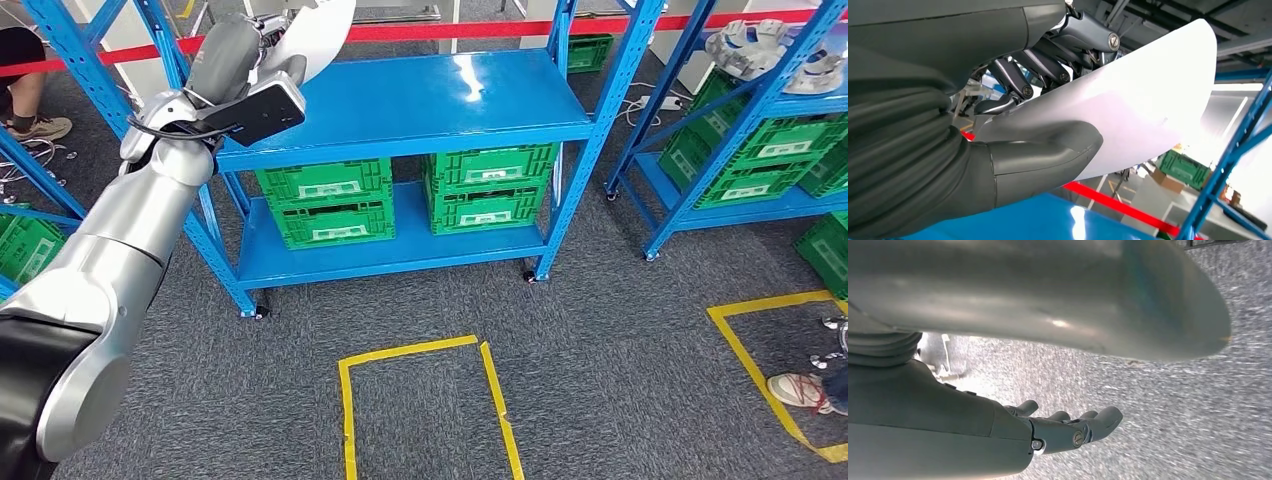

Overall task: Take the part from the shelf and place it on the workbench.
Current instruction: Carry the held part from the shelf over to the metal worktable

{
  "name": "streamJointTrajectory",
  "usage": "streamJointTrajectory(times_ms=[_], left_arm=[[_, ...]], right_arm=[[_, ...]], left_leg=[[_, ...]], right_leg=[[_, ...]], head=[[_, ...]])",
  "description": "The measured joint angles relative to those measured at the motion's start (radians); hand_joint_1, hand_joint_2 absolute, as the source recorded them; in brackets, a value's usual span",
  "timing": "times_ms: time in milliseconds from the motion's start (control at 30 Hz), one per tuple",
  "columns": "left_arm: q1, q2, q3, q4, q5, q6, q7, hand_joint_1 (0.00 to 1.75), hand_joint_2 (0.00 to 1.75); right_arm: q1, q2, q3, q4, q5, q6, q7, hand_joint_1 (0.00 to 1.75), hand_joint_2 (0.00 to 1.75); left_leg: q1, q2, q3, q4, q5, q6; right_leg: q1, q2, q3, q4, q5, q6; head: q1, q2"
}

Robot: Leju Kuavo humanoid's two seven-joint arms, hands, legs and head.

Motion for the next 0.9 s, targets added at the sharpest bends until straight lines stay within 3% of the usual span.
streamJointTrajectory(times_ms=[67,133,233,300,367,433,467,500,533,567,633,700,767,833,900], left_arm=[[0.003,0.0,-0.001,0.0,0.001,0.0,-0.003,1.75,1.75],[0.004,0.0,-0.002,-0.001,0.003,0.0,-0.006,1.75,1.75],[0.004,0.0,-0.007,-0.002,0.006,0.0,-0.007,1.75,1.75],[0.005,0.0,-0.009,-0.003,0.008,0.0,-0.007,1.75,1.75],[0.008,0.006,-0.011,-0.002,0.01,-0.002,-0.006,1.75,1.75],[0.018,0.014,-0.014,0.001,0.011,-0.006,-0.006,1.75,1.75],[0.026,0.018,-0.016,0.002,0.012,-0.008,-0.005,1.75,1.75],[0.033,0.021,-0.017,0.004,0.013,-0.009,-0.005,1.75,1.75],[0.038,0.023,-0.017,0.005,0.014,-0.01,-0.005,1.75,1.75],[0.041,0.024,-0.018,0.006,0.016,-0.01,-0.005,1.75,1.75],[0.043,0.024,-0.02,0.006,0.017,-0.01,-0.005,1.75,1.75],[0.048,0.023,-0.023,0.006,0.017,-0.01,-0.005,1.75,1.75],[0.053,0.02,-0.025,0.006,0.017,-0.01,-0.005,1.75,1.75],[0.054,0.016,-0.026,0.006,0.017,-0.01,-0.005,1.75,1.75],[0.057,0.015,-0.028,0.007,0.017,-0.01,-0.004,1.75,1.75]], right_arm=[[0.0,0.0,-0.001,0.0,0.0,0.0,-0.001,0.0,0.0],[-0.002,0.0,-0.001,0.0,0.0,0.0,-0.003,0.0,0.0],[-0.002,0.001,-0.001,0.0,0.0,0.001,-0.003,0.0,0.0],[-0.002,0.001,-0.002,0.0,0.0,0.002,-0.003,0.0,0.0],[-0.002,0.001,-0.003,0.0,0.0,0.002,-0.003,0.0,0.0],[0.0,0.001,-0.003,0.0,0.002,0.001,-0.003,0.0,0.0],[0.002,0.001,-0.004,0.0,0.004,0.001,-0.002,0.0,0.0],[0.004,0.001,-0.004,0.0,0.005,0.001,-0.002,0.0,0.0],[0.005,0.001,-0.004,0.0,0.007,0.002,-0.001,0.0,0.0],[0.006,0.001,-0.004,0.0,0.009,0.002,0.0,0.0,0.0],[0.006,0.003,-0.004,0.0,0.013,0.006,0.003,0.0,0.0],[0.006,0.005,-0.004,0.0,0.015,0.009,0.004,0.0,0.0],[0.01,0.004,-0.003,0.001,0.016,0.01,0.004,0.0,0.0],[0.013,0.004,-0.003,0.001,0.016,0.011,0.005,0.0,0.0],[0.014,0.004,-0.003,0.001,0.017,0.011,0.006,0.0,0.0]], left_leg=[[0.002,0.009,-0.005,0.011,-0.004,-0.007],[-0.001,0.017,-0.009,0.02,-0.01,-0.02],[-0.003,0.028,-0.008,0.018,-0.009,-0.04],[0.001,0.02,-0.016,0.034,-0.024,-0.055],[0.005,-0.005,-0.052,0.117,-0.078,-0.067],[0.007,-0.018,-0.104,0.242,-0.135,-0.073],[0.007,-0.02,-0.12,0.279,-0.144,-0.074],[0.007,-0.022,-0.118,0.279,-0.134,-0.072],[0.007,-0.025,-0.097,0.241,-0.108,-0.069],[0.007,-0.033,-0.061,0.173,-0.075,-0.063],[0.005,-0.058,0.005,0.048,-0.037,-0.052],[0.0,-0.066,0.025,0.008,-0.036,-0.045],[0.001,-0.051,0.026,0.001,-0.027,-0.036],[0.007,-0.035,0.028,-0.011,-0.017,-0.023],[0.009,-0.021,0.026,-0.015,-0.012,-0.015]], right_leg=[[0.0,-0.012,0.073,-0.124,0.047,-0.003],[0.003,-0.028,0.129,-0.228,0.074,-0.012],[0.008,-0.018,0.133,-0.244,0.078,-0.032],[0.005,-0.007,0.132,-0.25,0.085,-0.046],[0.001,0.004,0.13,-0.253,0.09,-0.055],[0.001,0.019,0.127,-0.253,0.092,-0.06],[0.002,0.026,0.126,-0.253,0.093,-0.06],[0.002,0.034,0.124,-0.253,0.095,-0.06],[0.003,0.042,0.123,-0.252,0.096,-0.06],[0.003,0.051,0.123,-0.252,0.098,-0.058],[0.005,0.064,0.12,-0.252,0.102,-0.051],[0.003,0.074,0.115,-0.255,0.108,-0.04],[0.001,0.081,0.112,-0.258,0.113,-0.028],[0.005,0.056,0.093,-0.223,0.088,-0.021],[0.007,0.021,0.042,-0.114,0.026,-0.016]], head=[[0.001,0.0],[0.001,0.0],[-0.002,0.0],[-0.004,0.0],[-0.007,0.0],[-0.01,0.0],[-0.01,0.0],[-0.011,0.0],[-0.012,0.0],[-0.013,0.0],[-0.013,0.0],[-0.013,0.0],[-0.013,0.0],[-0.009,0.0],[-0.003,0.0]])
